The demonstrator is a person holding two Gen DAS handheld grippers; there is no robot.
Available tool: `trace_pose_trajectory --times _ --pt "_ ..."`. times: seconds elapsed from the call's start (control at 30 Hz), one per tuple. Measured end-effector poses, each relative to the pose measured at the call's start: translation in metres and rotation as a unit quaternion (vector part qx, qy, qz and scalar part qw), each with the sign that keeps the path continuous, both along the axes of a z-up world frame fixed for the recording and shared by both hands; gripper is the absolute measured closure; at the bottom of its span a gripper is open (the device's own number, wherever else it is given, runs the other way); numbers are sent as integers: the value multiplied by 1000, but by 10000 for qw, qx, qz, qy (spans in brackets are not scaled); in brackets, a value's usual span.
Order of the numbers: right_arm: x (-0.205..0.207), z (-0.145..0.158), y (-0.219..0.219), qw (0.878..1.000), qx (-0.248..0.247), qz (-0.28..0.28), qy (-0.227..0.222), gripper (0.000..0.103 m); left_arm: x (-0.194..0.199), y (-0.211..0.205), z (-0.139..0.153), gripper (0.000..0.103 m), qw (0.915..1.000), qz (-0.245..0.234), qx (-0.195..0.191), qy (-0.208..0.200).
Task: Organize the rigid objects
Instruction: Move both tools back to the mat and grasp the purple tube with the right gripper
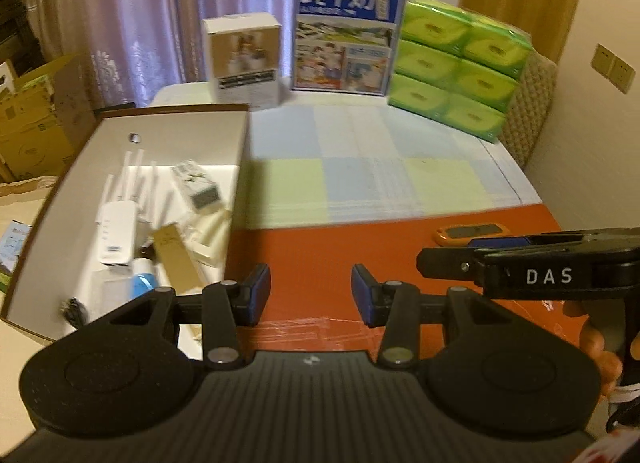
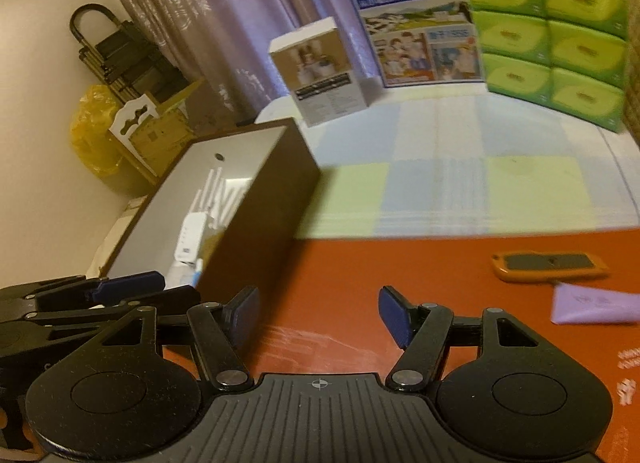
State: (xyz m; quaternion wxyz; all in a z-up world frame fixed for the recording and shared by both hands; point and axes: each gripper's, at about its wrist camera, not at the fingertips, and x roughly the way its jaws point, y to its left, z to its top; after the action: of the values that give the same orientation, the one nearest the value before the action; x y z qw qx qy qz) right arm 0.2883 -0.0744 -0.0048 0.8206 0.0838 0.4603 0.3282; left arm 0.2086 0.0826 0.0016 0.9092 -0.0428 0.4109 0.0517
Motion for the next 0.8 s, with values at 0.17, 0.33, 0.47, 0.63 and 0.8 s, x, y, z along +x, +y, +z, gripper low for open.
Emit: trace_pose_trajectory --times 0.17,0.33,0.47,0.63,0.8 --pt "-4 -4 -45 9998 -58 -166 52 40 5 -33 -10 63 9998 -149 -63 87" --pt "-4 -11 -89 9991 -166 -370 147 40 12 -66 -21 63 9991 -337 -155 198" --pt "-6 -18 -122 9980 -264 -530 217 40 20 -92 -31 63 9982 -494 -204 279" --pt "-6 -27 -159 9964 -353 -723 260 40 28 -121 -44 63 9970 -648 -221 373" --pt "0 -36 -188 9950 -456 -850 266 40 40 -142 -58 63 9962 -703 -182 482"
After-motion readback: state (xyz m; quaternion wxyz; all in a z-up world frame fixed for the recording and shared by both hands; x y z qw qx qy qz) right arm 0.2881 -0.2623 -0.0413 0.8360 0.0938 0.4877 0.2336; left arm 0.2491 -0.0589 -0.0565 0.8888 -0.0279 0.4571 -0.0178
